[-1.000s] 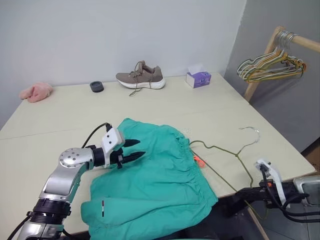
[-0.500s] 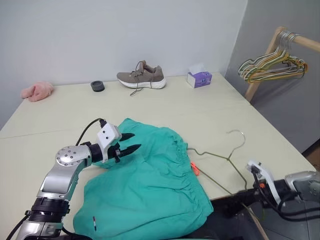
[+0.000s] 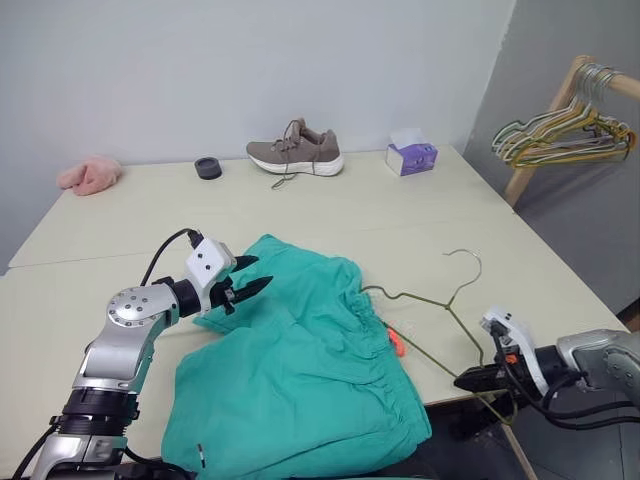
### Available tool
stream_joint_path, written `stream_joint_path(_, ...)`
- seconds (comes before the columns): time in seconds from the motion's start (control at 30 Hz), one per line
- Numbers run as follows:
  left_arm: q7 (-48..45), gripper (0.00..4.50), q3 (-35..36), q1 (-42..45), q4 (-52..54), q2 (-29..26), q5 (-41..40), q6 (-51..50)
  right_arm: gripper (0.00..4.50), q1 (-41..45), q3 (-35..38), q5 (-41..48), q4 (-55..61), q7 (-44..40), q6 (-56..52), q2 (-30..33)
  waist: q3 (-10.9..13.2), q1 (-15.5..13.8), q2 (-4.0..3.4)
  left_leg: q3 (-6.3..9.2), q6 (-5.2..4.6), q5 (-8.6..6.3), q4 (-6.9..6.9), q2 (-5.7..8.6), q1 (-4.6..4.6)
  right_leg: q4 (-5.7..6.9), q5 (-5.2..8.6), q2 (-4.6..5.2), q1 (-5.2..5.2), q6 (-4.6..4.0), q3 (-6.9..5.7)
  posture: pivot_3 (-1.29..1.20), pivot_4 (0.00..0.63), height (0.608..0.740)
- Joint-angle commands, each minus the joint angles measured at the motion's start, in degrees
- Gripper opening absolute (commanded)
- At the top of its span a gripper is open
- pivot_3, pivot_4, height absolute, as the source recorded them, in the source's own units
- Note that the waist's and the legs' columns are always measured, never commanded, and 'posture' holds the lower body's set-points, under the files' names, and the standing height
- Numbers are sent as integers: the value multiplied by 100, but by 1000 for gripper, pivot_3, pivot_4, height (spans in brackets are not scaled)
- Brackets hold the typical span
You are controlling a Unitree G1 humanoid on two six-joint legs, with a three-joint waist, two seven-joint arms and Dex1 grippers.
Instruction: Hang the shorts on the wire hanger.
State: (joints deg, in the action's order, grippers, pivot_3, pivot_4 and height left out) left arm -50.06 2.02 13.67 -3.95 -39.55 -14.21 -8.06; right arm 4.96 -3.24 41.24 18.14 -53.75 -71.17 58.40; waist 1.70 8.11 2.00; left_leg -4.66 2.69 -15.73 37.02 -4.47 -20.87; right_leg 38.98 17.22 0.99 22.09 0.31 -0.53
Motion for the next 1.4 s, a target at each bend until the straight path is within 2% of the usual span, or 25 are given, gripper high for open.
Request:
stream_joint_path(0.03,56,2475,138,-6,230,22,-30,57,0,-71,195,-199,-77,-94,418,187,0,-9,0,1,0,0,-1,-1,0,0,0,-1,0,0,-2,-154,0,740)
stream_joint_path(0.23,-171,2475,12,-199,526,50,-175,-98,0,-580,860,-171,-211,-246,624,528,0,-13,0,0,0,0,-1,-2,1,1,0,-4,0,0,1,-171,0,740)
stream_joint_path(0.37,-320,2475,-95,-198,549,85,-170,-123,0,-1490,1473,-87,-104,-535,698,824,0,-37,1,0,0,0,0,-1,1,-1,0,-2,-2,0,-2,-184,0,740)
stream_joint_path(0.57,-439,2475,-147,-95,363,121,-128,-53,0,-2485,2228,203,542,-837,547,847,-3,23,0,3,0,0,2,-3,9,5,0,-8,-6,0,0,-209,0,740)
stream_joint_path(0.7,-481,2475,-153,-39,269,157,-97,-9,0,-2721,2480,373,838,-891,462,774,-5,65,0,6,0,0,2,-6,15,7,0,-15,-10,0,1,-213,0,740)
stream_joint_path(1.17,-435,2475,-148,-79,295,223,-59,16,0,-2000,1663,292,879,-729,557,669,-7,125,8,9,0,0,2,-3,11,2,0,-13,-10,0,0,-198,0,740)
stream_joint_path(1.4,-408,2475,-107,-151,300,212,-63,30,0,-1915,1290,231,982,-705,663,677,-7,122,8,9,0,0,2,-4,11,2,-1,-13,-10,0,0,-190,0,740)
